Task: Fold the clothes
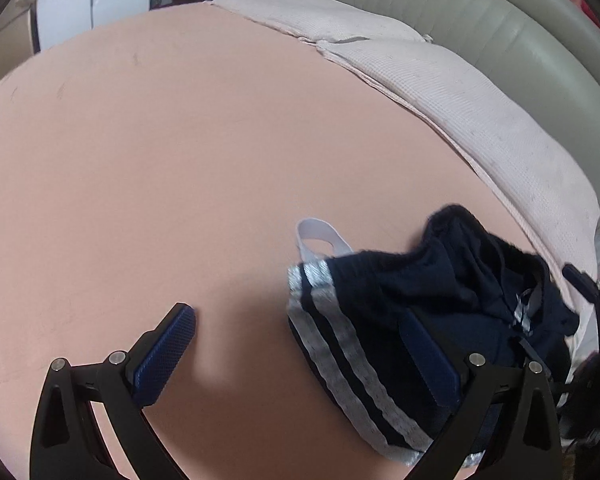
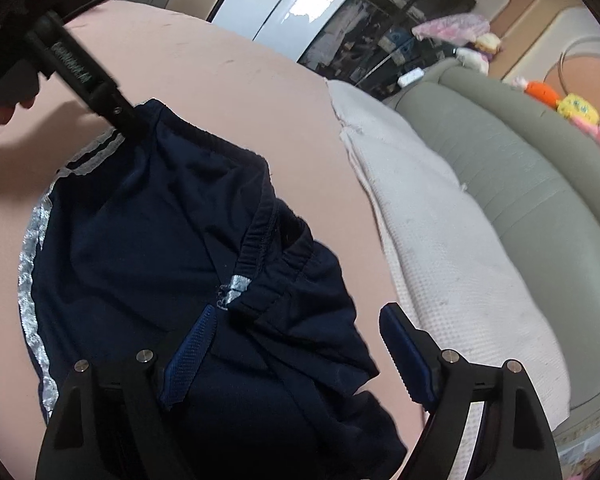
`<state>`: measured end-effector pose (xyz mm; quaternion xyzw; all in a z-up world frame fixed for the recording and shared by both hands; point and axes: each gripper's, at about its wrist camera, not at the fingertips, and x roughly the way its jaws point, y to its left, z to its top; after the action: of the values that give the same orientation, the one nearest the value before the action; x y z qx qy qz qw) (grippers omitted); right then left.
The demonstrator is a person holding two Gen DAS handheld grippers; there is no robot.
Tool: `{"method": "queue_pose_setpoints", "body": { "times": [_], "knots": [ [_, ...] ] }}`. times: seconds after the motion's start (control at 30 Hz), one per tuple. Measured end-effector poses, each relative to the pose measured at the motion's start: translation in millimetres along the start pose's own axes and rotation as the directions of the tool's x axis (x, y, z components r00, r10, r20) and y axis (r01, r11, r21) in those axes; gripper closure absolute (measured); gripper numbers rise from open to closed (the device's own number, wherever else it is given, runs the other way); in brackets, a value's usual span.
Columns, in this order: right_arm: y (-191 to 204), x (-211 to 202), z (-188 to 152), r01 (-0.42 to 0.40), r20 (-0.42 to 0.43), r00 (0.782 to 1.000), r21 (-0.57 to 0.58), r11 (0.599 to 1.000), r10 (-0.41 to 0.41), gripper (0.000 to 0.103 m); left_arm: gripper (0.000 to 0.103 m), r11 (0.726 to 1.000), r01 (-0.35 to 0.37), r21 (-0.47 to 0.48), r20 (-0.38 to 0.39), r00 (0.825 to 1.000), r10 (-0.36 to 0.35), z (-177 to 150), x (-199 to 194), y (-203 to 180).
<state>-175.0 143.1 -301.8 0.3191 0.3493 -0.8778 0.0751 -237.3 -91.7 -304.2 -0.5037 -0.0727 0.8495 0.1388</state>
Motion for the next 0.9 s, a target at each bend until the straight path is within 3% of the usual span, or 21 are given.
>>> {"method": "queue_pose_setpoints", "body": {
  "times": [0.13,0.27,0.73,0.9],
  "knots": [
    [10,-4,6,0.086,0.030,0.996,-0.070,0.994,-0.084,0.023,0.000,0.997,0.046,-0.056,0.022,0.999,-0.044,7,1,9],
    [12,-3,9,0.107,0.039,0.994,-0.088,0.990,-0.104,0.026,0.000,0.997,0.062,-0.050,0.026,0.998,-0.061,11,4,8],
    [19,2,-3,0.092,0.026,0.996,-0.037,0.995,-0.091,0.030,0.000,0.994,-0.079,0.075,0.090,0.993,0.072,5,24,-20],
    [26,-2,-5,0.118,0.053,0.992,-0.057,0.991,-0.115,0.030,0.000,0.994,-0.077,0.082,0.093,0.993,0.069,5,25,-28]
  ]
}}
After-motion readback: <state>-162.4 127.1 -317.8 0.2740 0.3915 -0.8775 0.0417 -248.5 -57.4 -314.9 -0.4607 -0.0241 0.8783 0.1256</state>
